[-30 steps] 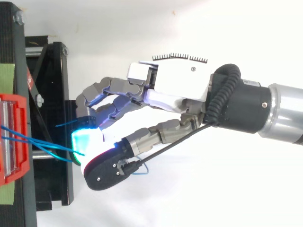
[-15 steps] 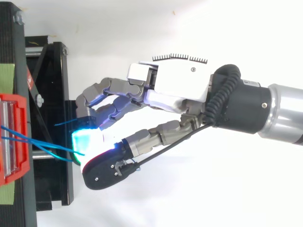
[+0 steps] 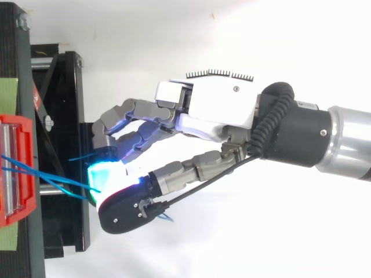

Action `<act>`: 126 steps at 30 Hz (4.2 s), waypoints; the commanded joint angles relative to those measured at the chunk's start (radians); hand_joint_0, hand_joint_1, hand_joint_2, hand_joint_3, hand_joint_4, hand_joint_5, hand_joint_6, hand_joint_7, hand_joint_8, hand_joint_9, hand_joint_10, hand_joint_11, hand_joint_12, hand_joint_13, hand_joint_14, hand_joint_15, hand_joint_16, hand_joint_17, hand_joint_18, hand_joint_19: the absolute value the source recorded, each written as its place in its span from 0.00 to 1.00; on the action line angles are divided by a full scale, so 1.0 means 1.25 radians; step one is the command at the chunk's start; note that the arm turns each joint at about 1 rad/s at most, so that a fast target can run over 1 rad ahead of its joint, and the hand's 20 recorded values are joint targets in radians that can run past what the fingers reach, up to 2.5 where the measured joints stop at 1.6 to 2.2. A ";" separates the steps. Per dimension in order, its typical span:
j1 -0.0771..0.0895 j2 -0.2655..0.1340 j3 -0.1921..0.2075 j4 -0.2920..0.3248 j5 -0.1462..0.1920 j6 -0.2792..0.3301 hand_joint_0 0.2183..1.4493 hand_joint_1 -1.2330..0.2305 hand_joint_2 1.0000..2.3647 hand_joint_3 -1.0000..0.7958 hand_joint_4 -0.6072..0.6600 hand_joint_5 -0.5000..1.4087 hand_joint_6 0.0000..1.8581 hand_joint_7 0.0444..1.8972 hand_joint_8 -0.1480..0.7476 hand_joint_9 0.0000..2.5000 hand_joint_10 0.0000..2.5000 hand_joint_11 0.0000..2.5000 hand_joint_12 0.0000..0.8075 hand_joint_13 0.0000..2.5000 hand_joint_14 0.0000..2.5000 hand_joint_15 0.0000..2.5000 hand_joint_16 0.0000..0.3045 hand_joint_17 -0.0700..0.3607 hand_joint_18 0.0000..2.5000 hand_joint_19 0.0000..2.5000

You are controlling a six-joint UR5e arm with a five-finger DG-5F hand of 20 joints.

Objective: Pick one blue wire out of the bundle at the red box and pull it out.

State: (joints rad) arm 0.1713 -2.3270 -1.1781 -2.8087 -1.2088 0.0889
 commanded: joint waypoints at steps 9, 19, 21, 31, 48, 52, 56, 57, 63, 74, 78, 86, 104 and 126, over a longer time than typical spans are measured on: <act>0.000 0.000 0.000 0.000 0.000 0.000 0.26 0.51 0.02 0.49 0.57 0.19 0.48 0.58 0.56 0.37 0.01 0.21 0.63 0.23 0.00 0.12 0.25 0.57 0.21 0.16; 0.000 0.000 0.000 -0.001 -0.002 0.001 0.27 0.57 0.00 0.47 0.57 0.19 0.47 0.55 0.55 0.38 0.00 0.21 0.61 0.23 0.00 0.12 0.24 0.55 0.20 0.17; 0.000 0.000 0.000 -0.001 -0.002 0.001 0.26 0.60 0.01 0.41 0.57 0.19 0.46 0.57 0.53 0.37 0.01 0.21 0.58 0.22 0.00 0.13 0.22 0.52 0.18 0.18; 0.000 0.000 0.000 -0.017 -0.002 0.004 0.20 0.62 0.00 0.28 0.59 0.19 0.45 0.56 0.55 0.37 0.01 0.21 0.58 0.22 0.00 0.12 0.22 0.52 0.19 0.18; 0.000 0.000 -0.001 -0.017 -0.002 0.005 0.32 0.29 0.01 0.38 0.55 0.16 0.48 0.57 0.50 0.30 0.01 0.23 0.52 0.20 0.00 0.11 0.19 0.47 0.19 0.15; 0.000 0.000 -0.001 -0.017 -0.002 0.005 0.30 0.34 0.01 0.40 0.55 0.16 0.48 0.56 0.48 0.31 0.01 0.23 0.52 0.20 0.00 0.11 0.19 0.47 0.19 0.15; 0.000 0.000 -0.001 -0.017 -0.002 0.005 0.28 0.38 0.01 0.44 0.54 0.17 0.47 0.58 0.49 0.32 0.01 0.23 0.53 0.21 0.00 0.12 0.20 0.48 0.19 0.16; 0.000 0.000 -0.001 -0.018 -0.001 0.006 0.28 0.39 0.01 0.45 0.54 0.17 0.48 0.57 0.51 0.33 0.01 0.22 0.55 0.21 0.00 0.12 0.21 0.50 0.20 0.16; 0.000 0.000 -0.001 -0.022 -0.002 0.012 0.28 0.47 0.00 0.49 0.54 0.18 0.48 0.56 0.54 0.36 0.01 0.21 0.61 0.23 0.00 0.12 0.24 0.55 0.22 0.16; 0.000 0.000 -0.001 -0.026 -0.002 0.025 0.29 0.60 0.00 0.47 0.55 0.19 0.47 0.53 0.54 0.38 0.01 0.21 0.60 0.23 0.00 0.12 0.24 0.54 0.20 0.18; 0.000 0.000 -0.001 -0.026 -0.002 0.025 0.27 0.62 0.00 0.42 0.57 0.19 0.45 0.54 0.54 0.38 0.01 0.21 0.60 0.23 0.00 0.13 0.23 0.54 0.20 0.18; 0.000 0.000 -0.001 -0.031 -0.002 0.041 0.16 0.59 0.00 0.28 0.62 0.19 0.42 0.53 0.57 0.35 0.01 0.21 0.61 0.22 0.00 0.12 0.24 0.54 0.19 0.17; 0.005 0.000 -0.001 -0.031 -0.002 0.049 0.31 0.26 0.00 0.33 0.55 0.17 0.46 0.61 0.49 0.27 0.01 0.21 0.52 0.15 0.00 0.08 0.20 0.49 0.14 0.11; 0.007 0.000 -0.001 -0.031 -0.002 0.049 0.26 0.44 0.00 0.48 0.49 0.19 0.47 0.57 0.52 0.35 0.01 0.20 0.60 0.20 0.00 0.11 0.24 0.55 0.19 0.14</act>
State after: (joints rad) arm 0.1792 -2.3270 -1.1796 -2.8481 -1.2119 0.1503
